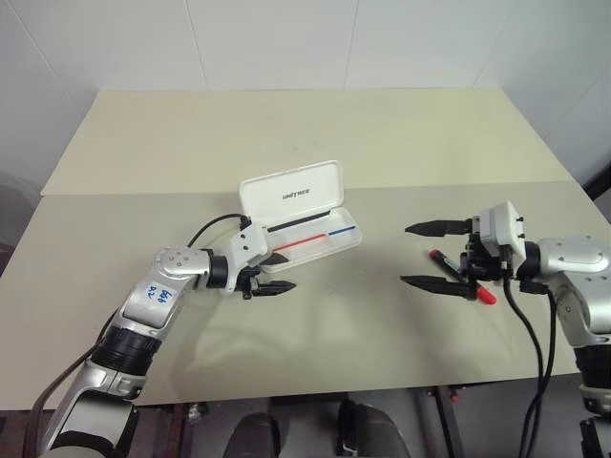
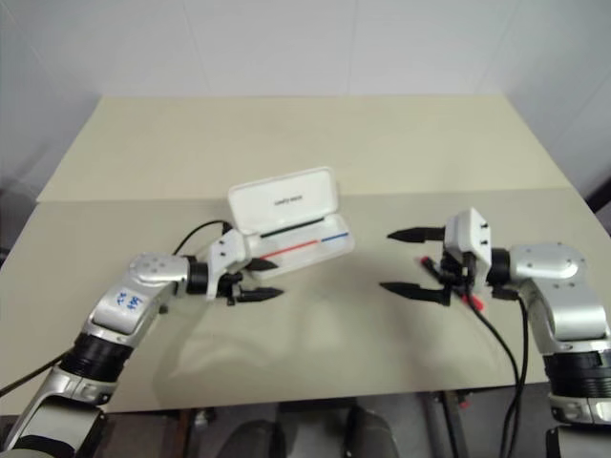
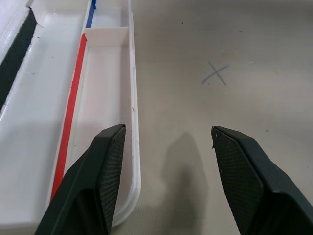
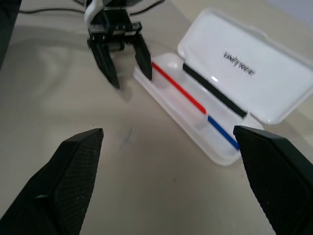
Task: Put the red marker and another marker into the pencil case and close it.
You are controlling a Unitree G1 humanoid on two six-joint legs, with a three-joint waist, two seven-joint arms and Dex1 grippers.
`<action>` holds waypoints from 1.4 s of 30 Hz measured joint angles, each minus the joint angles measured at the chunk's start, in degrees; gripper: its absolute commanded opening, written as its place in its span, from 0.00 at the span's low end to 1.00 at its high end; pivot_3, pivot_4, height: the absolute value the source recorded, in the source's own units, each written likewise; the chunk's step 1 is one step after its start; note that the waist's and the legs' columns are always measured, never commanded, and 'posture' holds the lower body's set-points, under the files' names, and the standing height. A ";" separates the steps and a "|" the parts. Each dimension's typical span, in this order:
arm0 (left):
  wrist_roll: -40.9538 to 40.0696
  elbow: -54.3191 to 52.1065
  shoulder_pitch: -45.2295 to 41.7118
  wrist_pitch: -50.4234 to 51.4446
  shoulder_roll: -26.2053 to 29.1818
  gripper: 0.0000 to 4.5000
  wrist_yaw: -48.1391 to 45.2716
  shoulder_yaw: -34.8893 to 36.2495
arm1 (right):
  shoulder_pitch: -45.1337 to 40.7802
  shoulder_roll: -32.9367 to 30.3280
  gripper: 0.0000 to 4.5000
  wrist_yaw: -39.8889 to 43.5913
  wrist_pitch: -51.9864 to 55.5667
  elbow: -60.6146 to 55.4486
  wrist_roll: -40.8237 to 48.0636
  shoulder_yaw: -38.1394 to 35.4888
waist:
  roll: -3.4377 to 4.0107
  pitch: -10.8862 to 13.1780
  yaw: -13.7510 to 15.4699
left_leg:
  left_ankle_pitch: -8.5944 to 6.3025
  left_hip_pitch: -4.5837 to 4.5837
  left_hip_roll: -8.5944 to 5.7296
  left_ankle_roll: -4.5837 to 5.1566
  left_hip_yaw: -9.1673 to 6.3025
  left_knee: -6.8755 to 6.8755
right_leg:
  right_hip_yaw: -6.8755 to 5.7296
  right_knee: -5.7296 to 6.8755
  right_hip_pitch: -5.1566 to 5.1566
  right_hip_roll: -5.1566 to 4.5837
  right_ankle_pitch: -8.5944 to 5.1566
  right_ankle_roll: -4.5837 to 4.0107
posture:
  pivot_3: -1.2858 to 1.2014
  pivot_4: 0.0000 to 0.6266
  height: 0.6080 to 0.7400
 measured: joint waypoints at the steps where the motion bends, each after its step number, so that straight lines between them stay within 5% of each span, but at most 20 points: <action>1: 0.33 0.02 -0.46 0.40 0.21 0.65 -0.34 -0.27 | -0.46 -0.49 1.00 0.65 -0.26 0.57 -0.09 0.00 | 0.00 0.00 0.00 | 0.01 0.00 0.00 0.00 0.00 0.00 | 0.00 0.00 0.00 0.00 0.00 0.00 | 0.52 0.24 1.00; 6: 1.42 0.08 -1.53 3.98 0.78 0.52 -0.23 -0.80 | -1.77 -1.04 1.00 1.19 -0.39 0.97 -0.18 -0.05 | -0.02 -0.02 0.00 | 0.01 0.01 0.01 0.00 0.01 0.01 | 0.01 0.02 0.00 0.00 0.00 0.00 | 0.52 0.24 1.00; 13: 2.86 -0.29 -2.55 6.73 0.87 0.00 1.41 -0.39 | -1.90 -0.98 1.00 0.86 -0.38 -0.42 -0.10 -0.05 | -0.04 -0.03 0.01 | 0.01 0.01 0.01 0.00 0.00 0.01 | 0.00 0.02 0.00 0.00 0.00 0.00 | 0.52 0.24 1.00; 42: 1.87 -16.94 -1.17 15.66 5.34 0.00 -6.28 -9.17 | -1.74 0.97 1.00 -1.97 2.60 -6.00 1.32 0.11 | -0.06 -0.04 0.35 | 0.01 -0.03 -0.02 0.00 -0.07 0.03 | 0.01 0.01 0.03 -0.03 0.00 0.01 | 0.52 0.24 1.00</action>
